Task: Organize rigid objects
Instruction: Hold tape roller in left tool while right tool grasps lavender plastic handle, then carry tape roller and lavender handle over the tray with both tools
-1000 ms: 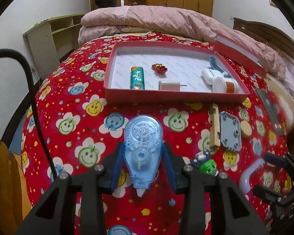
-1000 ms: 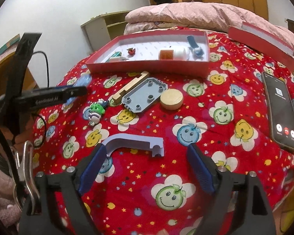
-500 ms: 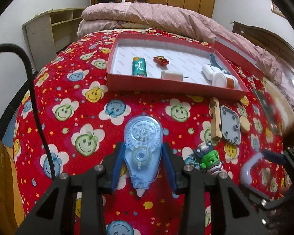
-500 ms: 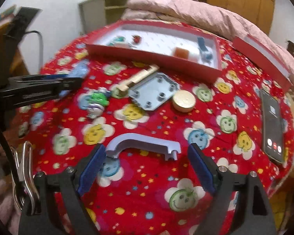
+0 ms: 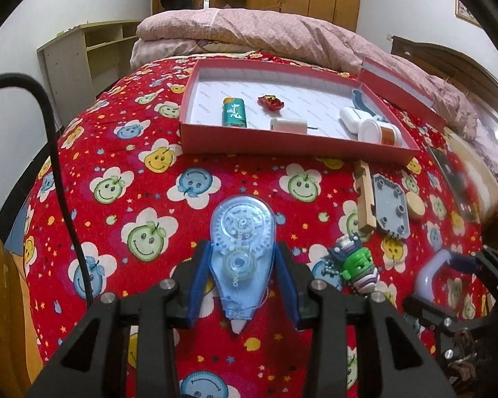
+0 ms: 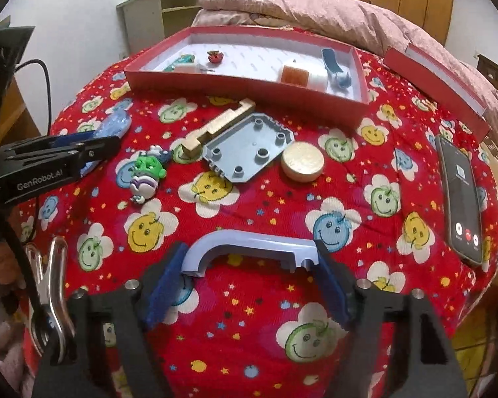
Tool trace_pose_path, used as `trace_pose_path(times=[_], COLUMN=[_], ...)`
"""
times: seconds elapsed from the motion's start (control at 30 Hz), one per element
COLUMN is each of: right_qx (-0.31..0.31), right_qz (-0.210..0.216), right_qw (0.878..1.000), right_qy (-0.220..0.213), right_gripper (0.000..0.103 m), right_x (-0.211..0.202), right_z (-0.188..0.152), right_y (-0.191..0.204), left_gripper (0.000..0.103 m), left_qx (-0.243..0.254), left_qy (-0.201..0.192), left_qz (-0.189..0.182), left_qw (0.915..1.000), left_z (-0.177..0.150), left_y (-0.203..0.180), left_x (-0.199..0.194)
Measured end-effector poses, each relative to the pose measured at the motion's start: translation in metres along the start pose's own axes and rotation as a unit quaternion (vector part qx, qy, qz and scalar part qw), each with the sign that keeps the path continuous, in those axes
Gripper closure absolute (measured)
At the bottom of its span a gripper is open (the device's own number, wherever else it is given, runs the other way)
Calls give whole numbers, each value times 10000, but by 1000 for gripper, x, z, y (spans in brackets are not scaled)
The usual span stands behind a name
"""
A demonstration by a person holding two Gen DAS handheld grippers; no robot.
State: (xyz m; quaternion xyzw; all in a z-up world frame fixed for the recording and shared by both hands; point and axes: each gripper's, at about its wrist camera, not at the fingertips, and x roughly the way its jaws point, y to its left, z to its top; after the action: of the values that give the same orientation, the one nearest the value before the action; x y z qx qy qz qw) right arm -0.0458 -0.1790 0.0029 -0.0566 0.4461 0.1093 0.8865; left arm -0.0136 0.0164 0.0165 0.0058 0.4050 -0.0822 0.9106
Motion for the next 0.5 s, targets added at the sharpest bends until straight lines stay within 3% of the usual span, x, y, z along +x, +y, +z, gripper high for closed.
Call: trace_pose_path(times=[0.5], right_qx=[93], right_qz=[225], right_qw=[9986], right_qy=[-470], right_gripper=[28], right_x=[-18], right_z=[13], right_y=[-10], left_gripper=[62], left_qx=[-30], left_qy=[-249], left_qz=[-81], left_qw=[9997], left_z=[23], left_y=[-7], left_x=[-22])
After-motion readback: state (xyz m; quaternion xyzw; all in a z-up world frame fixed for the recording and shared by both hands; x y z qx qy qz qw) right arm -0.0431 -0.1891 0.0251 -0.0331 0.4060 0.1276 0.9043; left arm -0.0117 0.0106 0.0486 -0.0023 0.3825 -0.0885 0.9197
